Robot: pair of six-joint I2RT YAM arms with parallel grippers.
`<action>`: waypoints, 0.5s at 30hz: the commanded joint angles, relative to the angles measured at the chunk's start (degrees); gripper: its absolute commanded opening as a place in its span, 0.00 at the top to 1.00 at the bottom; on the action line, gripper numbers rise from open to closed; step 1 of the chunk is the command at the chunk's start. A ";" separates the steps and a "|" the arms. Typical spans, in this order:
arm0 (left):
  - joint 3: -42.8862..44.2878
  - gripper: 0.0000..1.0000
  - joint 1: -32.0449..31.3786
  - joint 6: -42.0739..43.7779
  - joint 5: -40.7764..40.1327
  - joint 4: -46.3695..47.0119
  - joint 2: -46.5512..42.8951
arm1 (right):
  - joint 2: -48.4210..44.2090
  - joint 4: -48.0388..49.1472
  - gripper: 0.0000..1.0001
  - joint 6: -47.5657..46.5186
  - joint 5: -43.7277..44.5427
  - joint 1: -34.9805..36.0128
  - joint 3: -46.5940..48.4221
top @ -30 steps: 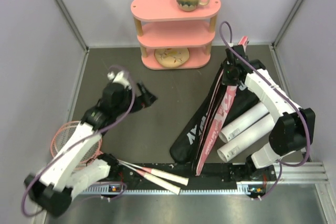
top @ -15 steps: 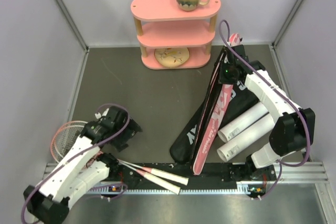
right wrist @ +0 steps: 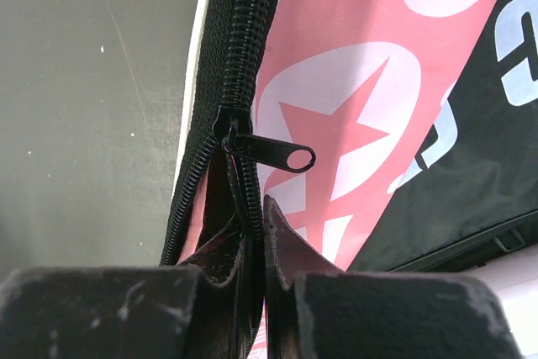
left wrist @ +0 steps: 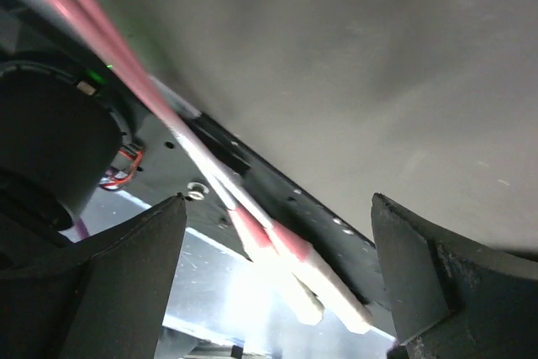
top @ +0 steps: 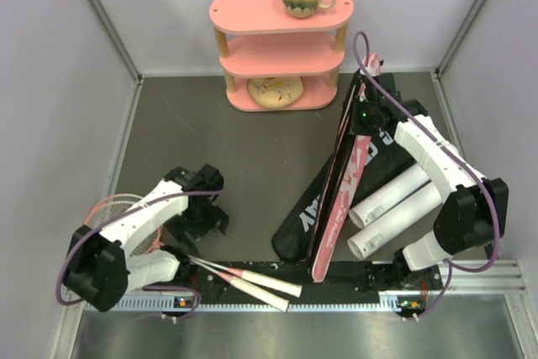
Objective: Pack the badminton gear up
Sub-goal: Move the racket to the center of the board.
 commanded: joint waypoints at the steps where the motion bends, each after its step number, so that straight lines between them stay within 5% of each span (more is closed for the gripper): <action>1: -7.13 0.06 -0.05 -9.55 3.78 2.42 -2.93 | -2.14 1.80 1.00 -0.19 -0.94 -0.29 0.05; 7: -9.07 0.03 -0.14 -7.35 5.31 3.13 4.54 | -2.41 1.80 1.00 -0.28 -0.94 -0.29 -0.31; 15: -14.87 0.06 -0.14 -9.82 4.76 13.16 2.95 | -2.32 1.89 1.00 -0.19 -0.85 -0.21 -1.01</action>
